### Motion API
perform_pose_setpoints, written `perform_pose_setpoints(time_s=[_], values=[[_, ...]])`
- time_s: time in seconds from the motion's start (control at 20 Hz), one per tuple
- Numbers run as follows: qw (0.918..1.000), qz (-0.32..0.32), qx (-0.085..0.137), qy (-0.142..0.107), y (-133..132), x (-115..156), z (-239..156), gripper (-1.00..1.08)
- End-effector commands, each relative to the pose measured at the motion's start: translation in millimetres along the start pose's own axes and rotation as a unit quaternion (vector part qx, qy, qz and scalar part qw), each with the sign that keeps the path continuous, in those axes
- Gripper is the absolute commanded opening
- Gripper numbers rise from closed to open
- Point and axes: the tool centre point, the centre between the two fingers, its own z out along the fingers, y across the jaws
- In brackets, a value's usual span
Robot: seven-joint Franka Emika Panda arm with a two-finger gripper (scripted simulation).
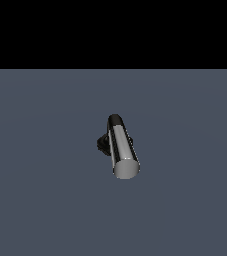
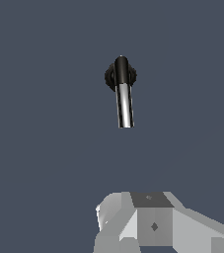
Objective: Turn on the faucet by rotating a designated handle.
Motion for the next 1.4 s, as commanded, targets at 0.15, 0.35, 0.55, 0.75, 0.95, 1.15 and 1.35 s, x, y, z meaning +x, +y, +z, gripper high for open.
perform_pose_setpoints(time_s=[0.15,0.35,0.55,0.75,0.95,1.15,1.35], values=[[1.0,0.0,0.0,0.0,0,0,2,-1.0],[1.0,-0.002,0.0,0.0,0,1,12,-1.0],[1.0,-0.006,-0.001,-0.001,-1,3,29,-1.0],[0.9999,-0.012,-0.002,-0.002,-2,6,55,-1.0],[0.9998,-0.019,-0.003,-0.004,-4,9,87,-1.0],[0.9996,-0.027,-0.004,-0.005,-6,13,125,-1.0],[0.9994,-0.034,-0.005,-0.007,-7,16,161,-1.0]])
